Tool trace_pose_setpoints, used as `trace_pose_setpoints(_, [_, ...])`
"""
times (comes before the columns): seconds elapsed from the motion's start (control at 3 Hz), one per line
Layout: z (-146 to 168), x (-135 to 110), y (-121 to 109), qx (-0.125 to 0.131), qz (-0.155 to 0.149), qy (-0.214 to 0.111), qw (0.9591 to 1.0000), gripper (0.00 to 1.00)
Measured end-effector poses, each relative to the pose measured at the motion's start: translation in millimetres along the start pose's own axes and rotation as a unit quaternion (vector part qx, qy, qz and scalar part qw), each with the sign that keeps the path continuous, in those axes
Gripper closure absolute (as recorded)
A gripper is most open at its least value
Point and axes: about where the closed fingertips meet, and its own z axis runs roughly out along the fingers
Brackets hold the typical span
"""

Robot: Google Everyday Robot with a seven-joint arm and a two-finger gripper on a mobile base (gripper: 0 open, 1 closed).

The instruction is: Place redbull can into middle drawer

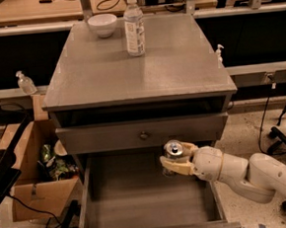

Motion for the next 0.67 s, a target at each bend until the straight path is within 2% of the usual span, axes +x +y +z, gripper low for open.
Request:
trace_pose_setpoints(0.33, [0, 0, 0, 0.000, 0.000, 0.000, 1.0000, 1.00])
trace_pose_setpoints(0.67, [13, 18, -5, -0.002, 0.020, 0.005, 0.9998, 1.00])
